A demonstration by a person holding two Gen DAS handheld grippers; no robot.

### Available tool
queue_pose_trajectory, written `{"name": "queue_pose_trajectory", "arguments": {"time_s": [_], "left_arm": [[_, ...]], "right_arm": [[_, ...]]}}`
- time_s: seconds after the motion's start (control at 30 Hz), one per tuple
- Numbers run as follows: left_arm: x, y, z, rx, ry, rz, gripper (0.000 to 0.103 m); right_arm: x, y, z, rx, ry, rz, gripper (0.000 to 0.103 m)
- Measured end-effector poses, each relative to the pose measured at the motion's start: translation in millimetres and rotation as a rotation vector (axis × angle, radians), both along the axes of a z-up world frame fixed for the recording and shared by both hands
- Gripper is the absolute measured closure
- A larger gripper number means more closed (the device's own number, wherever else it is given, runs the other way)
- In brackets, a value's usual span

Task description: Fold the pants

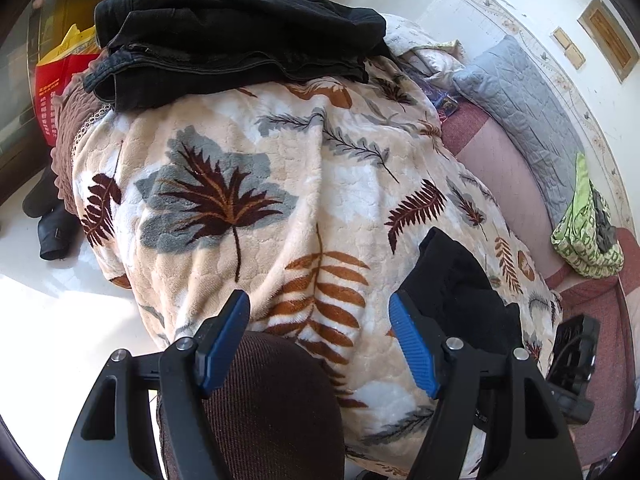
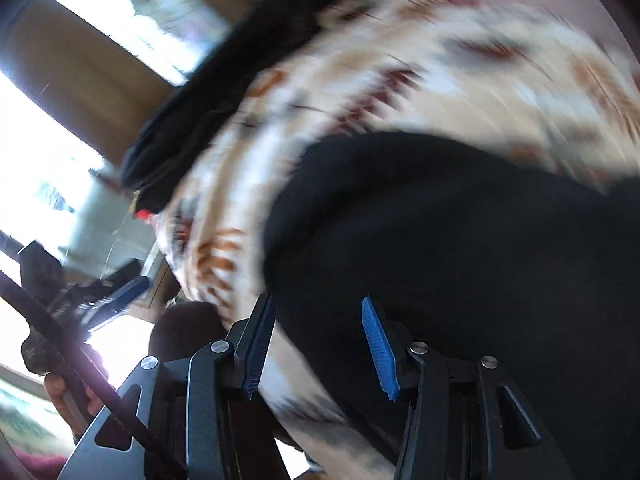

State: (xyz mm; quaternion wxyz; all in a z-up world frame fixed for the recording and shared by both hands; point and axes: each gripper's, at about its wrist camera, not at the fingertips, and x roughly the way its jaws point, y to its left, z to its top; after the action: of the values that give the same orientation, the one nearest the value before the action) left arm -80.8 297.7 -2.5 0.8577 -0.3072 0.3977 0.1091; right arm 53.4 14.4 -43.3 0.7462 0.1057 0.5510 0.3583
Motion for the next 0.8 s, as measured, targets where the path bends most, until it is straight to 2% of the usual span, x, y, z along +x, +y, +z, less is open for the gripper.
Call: {"name": "queue_pose_trajectory", "arguments": {"time_s": [0.13,0.27,0.43,0.6,0.63,0.67,0.73,0.8], "left_arm": [[5.6,-8.1,2.3,0.021,0.01,-0.015,0.032],[17.8,-25.1,4.9,0.04,0.018,-0.063,0.032],[37.4,-67.7,10.9,0.089,0.014,-0.17,0.032],[68.3,-132.9,8.0,0.16,0.007,-0.331,0.032],[75.1,-148.7,6.1,0.169,0.001,-0.373,0.031],[82.7,-165.8,2.2,0.18,-0.01,-0.419,0.031],[95.8,-187.8,-11.0,0.211,0.022,-0.461,0.031],[107.1,-198.2,-28.1,0.214,0.086,-0.475,0.031]], "right_arm": [[-17.5,-46.7,-10.2,0.073,0.053,-0.035,0.055],[-41.2,-84.5,-4.2,0.056,0.047,-0.057,0.054],[-41.4,-147.2,18.9,0.0,-0.068,-0.213,0.054],[2.7,-180.2,42.0,-0.048,-0.159,-0.351,0.054],[19.7,-180.7,43.1,-0.042,-0.158,-0.367,0.062],[32.0,-179.9,42.9,-0.013,-0.134,-0.374,0.07],[62.1,-173.2,31.8,0.066,-0.054,-0.384,0.072],[82.4,-160.3,17.1,0.082,-0.001,-0.39,0.072]]}}
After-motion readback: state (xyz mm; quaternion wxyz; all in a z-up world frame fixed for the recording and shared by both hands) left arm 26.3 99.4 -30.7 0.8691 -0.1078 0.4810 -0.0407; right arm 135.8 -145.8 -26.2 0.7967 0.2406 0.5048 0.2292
